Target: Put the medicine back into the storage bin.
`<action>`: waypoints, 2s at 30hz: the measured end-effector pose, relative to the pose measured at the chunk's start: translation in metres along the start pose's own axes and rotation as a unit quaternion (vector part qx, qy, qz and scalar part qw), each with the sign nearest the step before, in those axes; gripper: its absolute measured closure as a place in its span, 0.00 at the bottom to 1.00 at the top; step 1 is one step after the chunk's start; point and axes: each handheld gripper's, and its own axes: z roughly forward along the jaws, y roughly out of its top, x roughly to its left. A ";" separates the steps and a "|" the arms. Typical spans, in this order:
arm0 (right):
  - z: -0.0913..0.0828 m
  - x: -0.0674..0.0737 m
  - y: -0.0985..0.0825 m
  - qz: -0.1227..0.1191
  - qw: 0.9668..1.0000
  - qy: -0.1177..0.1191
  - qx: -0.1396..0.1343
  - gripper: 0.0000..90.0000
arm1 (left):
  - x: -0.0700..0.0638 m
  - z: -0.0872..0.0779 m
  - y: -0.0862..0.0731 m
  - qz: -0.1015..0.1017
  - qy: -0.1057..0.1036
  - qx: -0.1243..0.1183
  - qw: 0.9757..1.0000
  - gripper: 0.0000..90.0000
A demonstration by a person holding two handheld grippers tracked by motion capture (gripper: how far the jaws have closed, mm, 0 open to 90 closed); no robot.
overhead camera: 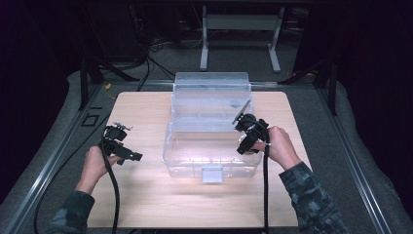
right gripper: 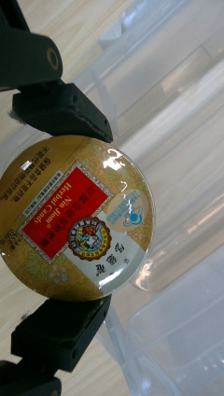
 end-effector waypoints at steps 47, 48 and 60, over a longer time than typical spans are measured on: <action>0.031 0.001 -0.008 0.019 0.998 0.031 0.051 0.16 | 0.000 0.003 0.001 0.003 -0.004 0.009 1.000 0.00; 0.030 0.001 -0.009 0.020 0.998 0.031 0.049 0.16 | 0.000 0.002 0.001 0.006 -0.003 0.007 1.000 0.00; -0.006 0.000 -0.023 0.024 0.999 0.024 -0.037 0.15 | -0.009 -0.011 0.021 0.020 -0.003 -0.010 1.000 0.00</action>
